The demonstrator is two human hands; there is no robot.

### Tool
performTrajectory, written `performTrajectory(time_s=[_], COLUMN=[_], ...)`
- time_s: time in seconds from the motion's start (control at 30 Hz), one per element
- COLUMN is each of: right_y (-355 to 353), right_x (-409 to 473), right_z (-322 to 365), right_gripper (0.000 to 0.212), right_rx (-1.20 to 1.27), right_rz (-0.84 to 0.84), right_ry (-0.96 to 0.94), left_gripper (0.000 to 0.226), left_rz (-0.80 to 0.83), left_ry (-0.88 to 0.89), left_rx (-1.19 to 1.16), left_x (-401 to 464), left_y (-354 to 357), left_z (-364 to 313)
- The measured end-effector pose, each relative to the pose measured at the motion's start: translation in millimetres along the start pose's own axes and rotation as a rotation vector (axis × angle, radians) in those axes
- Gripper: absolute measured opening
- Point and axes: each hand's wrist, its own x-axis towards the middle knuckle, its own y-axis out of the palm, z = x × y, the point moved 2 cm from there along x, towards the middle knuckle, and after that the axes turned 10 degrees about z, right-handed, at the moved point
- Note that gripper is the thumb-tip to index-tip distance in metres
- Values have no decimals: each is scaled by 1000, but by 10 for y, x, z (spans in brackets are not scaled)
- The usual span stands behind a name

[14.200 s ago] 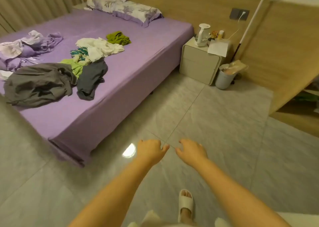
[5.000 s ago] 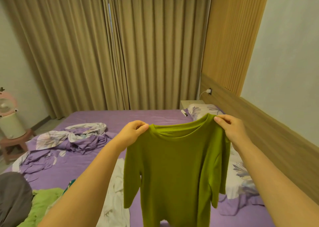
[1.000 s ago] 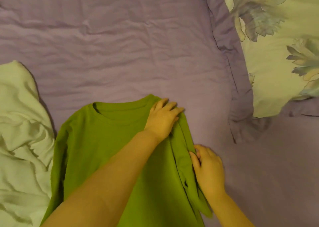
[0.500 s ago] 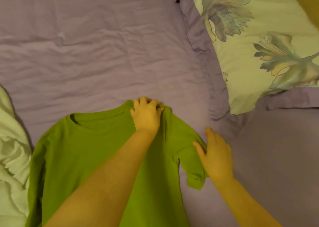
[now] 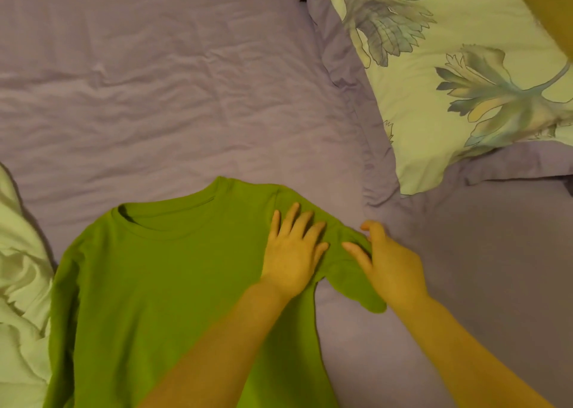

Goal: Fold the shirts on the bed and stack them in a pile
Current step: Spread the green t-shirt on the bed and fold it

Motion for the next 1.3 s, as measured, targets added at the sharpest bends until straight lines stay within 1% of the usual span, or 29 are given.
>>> performTrajectory(time_s=[0.1, 0.13, 0.17, 0.27, 0.3, 0.33, 0.37, 0.4, 0.47, 0.5, 0.57, 0.6, 0.63, 0.7, 0.73, 0.8, 0.83, 0.93, 0.97, 1.0, 1.07, 1.13, 1.17, 1.23, 1.3], right_y=[65, 90, 97, 30, -10, -59, -114, -165, -229, -242, -209, -160, -86, 129, 256, 424, 451, 421, 401, 403, 464, 587, 637, 673, 648], right_x=[-98, -123, -143, -119, -107, -92, -70, -50, -29, -19, -14, -14, -22, -47, -76, -124, -131, -139, -141, -143, -164, -172, -167, -156, -161], right_z=[-107, -157, -199, -261, -276, -297, -323, -357, -429, -452, -452, -396, -308, -120, -62, -43, -47, 117, 258, 420, 741, 892, 904, 880, 938], right_gripper=[56, 57, 55, 45, 42, 40, 39, 39, 41, 41, 40, 40, 39, 35, 36, 45, 44, 43, 43, 47, 54, 55, 56, 56, 59], right_rx=[-14, 30, 134, 563, 636, 646, 586, 445, 63, -77, -239, -276, -283, -289, -314, -385, -410, -407, -396, -384, -385, -440, -478, -517, -491], right_rz=[8, -5, -26, -90, -117, -141, -160, -167, -176, -184, -251, -292, -297, -217, -155, -24, 11, 36, 40, 48, 112, 181, 210, 229, 217], right_ry=[-21, -12, 6, 54, 59, 63, 65, 73, 83, 63, -7, -43, -90, -221, -263, -245, -201, -105, -117, -159, -268, -333, -329, -273, -180], left_gripper=[58, 62, 65, 73, 76, 79, 80, 80, 77, 76, 74, 74, 73, 68, 65, 60, 59, 59, 60, 61, 63, 63, 63, 62, 62], left_rz=[84, 96, 106, 137, 144, 145, 134, 119, 87, 76, 78, 82, 79, 56, 43, 23, 24, 31, 39, 50, 71, 97, 106, 110, 100], left_ry=[18, 27, 30, 3, -11, -25, -40, -54, -74, -80, -97, -110, -123, -150, -164, -197, -211, -249, -266, -289, -344, -390, -402, -418, -448], left_rx=[124, 141, 151, 148, 142, 138, 135, 128, 102, 99, 116, 124, 125, 112, 106, 103, 103, 126, 134, 136, 128, 117, 115, 124, 132], left_x=[-61, -63, -63, -54, -50, -47, -44, -41, -51, -67, -109, -123, -130, -135, -144, -210, -268, -494, -572, -647, -784, -933, -1023, -1222, -1428], left_y=[172, 192, 195, 174, 167, 164, 161, 156, 154, 165, 205, 224, 239, 234, 214, 165, 139, 96, 88, 78, 40, -8, -30, -86, -142], left_z=[34, 45, 47, 17, -3, -26, -46, -64, -93, -99, -107, -108, -111, -123, -118, -50, 12, 264, 342, 407, 513, 627, 699, 865, 1057])
